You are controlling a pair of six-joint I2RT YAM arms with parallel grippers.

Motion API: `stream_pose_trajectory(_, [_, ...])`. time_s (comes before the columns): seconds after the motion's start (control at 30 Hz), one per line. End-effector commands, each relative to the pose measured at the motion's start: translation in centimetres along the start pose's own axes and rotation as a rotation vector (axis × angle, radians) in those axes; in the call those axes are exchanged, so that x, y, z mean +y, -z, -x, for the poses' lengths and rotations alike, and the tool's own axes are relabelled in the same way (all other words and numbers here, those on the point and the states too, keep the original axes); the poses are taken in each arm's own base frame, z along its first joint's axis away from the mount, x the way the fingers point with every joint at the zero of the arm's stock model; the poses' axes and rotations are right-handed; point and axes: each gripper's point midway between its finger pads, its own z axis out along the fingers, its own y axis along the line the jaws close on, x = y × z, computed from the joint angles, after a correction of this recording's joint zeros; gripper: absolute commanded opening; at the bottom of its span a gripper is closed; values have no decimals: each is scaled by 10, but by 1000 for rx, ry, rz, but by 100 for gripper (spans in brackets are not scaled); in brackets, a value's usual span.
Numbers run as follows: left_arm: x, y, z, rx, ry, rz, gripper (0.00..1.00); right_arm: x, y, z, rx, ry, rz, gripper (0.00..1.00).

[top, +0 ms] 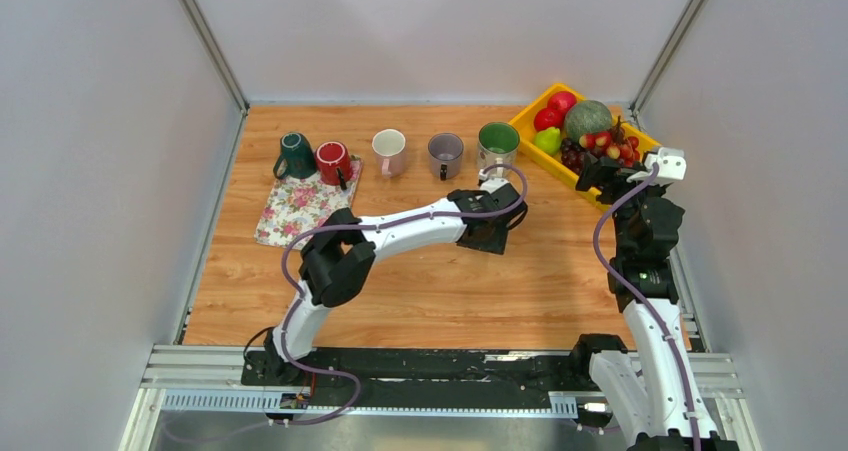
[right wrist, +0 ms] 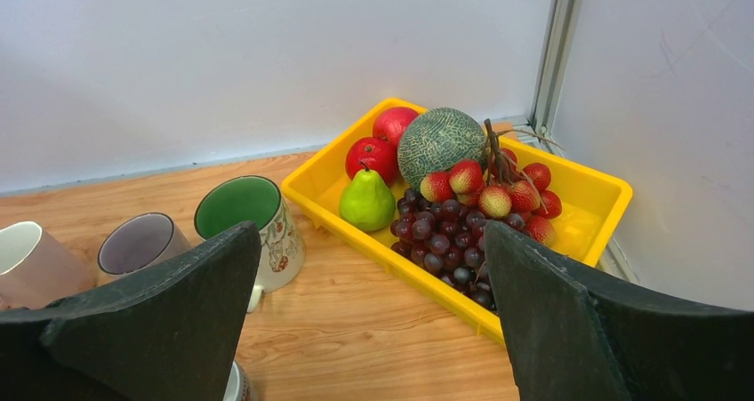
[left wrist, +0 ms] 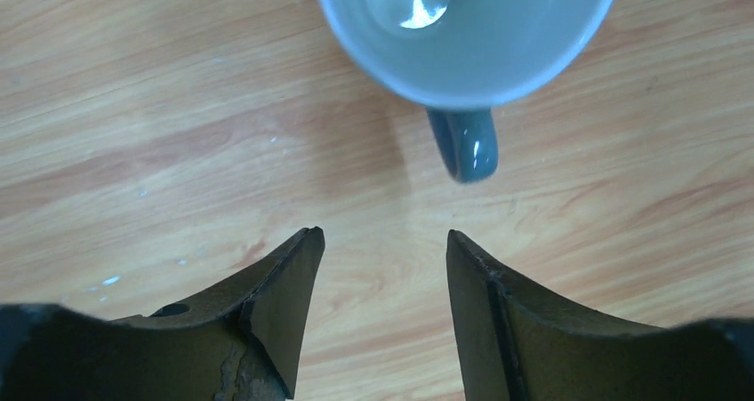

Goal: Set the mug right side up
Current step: Place the cup at the center of the board, then turn over the cup on the tray.

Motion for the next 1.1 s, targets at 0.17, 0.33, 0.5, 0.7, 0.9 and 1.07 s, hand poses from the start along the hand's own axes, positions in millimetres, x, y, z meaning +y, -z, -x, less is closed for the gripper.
stream_pose_trajectory(0.17, [9,101,68,-278,-97,-177,65,2,1,9,-45,-5,17,100])
stream_pose_trajectory(0.33, [62,114,90,-348,-136,-149,66,3,2,10,-50,12,26,100])
stream_pose_trajectory(0.5, [140,126,112,-380,-84,-23,67,12,2,5,-41,24,84,100])
stream_pose_trajectory(0.7, [253,133,122,-412,4,174,67,18,1,-1,-23,23,118,100])
stream_pose_trajectory(0.9, [350,139,115,-401,141,277,67,25,1,-6,-6,29,153,100])
stream_pose_trajectory(1.07, [396,153,115,-460,25,277,68,33,3,-11,10,59,203,100])
